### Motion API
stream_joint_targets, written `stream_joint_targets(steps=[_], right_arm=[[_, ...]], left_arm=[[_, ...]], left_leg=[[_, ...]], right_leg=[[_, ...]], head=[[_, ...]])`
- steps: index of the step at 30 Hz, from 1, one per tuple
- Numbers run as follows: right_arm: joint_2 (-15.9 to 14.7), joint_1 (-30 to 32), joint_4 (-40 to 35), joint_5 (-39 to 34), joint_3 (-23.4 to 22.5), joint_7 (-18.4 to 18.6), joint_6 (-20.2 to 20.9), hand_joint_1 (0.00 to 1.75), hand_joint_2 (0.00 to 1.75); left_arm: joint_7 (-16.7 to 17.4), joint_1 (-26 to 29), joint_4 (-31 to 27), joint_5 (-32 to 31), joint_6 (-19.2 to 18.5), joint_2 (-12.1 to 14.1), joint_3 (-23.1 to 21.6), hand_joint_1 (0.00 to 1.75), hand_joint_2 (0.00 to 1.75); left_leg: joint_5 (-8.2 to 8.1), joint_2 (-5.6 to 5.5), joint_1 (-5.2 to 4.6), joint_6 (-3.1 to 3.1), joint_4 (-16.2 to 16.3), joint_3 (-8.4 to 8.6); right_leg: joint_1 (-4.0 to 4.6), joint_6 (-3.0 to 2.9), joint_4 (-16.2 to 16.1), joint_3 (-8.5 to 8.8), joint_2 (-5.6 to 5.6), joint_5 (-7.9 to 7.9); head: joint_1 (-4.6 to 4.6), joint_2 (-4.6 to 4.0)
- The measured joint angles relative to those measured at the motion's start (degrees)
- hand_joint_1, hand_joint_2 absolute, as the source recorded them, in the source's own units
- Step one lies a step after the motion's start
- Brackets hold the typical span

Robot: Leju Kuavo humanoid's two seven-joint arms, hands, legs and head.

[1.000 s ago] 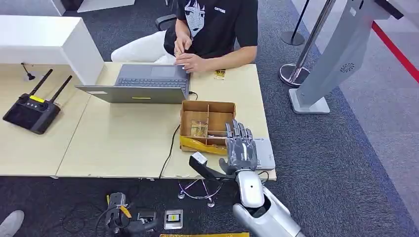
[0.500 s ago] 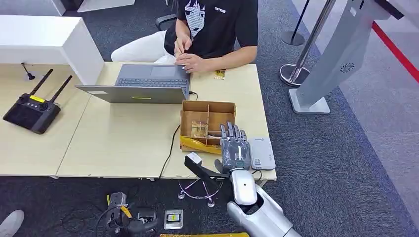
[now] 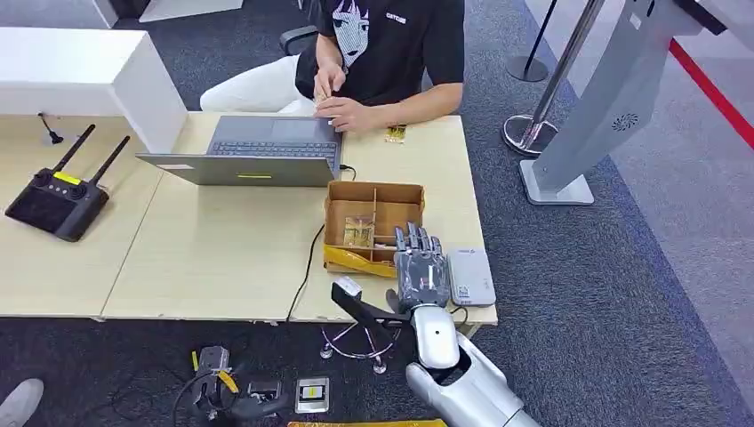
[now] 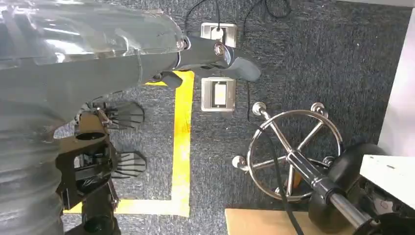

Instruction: Pass the card to the sensor for recognition and then transmit it.

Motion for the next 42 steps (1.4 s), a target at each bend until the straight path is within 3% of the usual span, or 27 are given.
stream_joint_targets(steps=[42], right_arm=[[-0.4, -0.8, 0.7, 1.6, 0.0, 2.3, 3.0, 0.0, 1.75]], left_arm=[[0.7, -0.9, 0.9, -3.8, -2.0, -1.6, 0.4, 0.0, 1.75]], left_leg=[[0.0, 0.0, 0.0, 0.0, 0.0, 0.02]], right_leg=[[0.0, 0.0, 0.0, 0.0, 0.02, 0.0]], head=[[0.0, 0.0]])
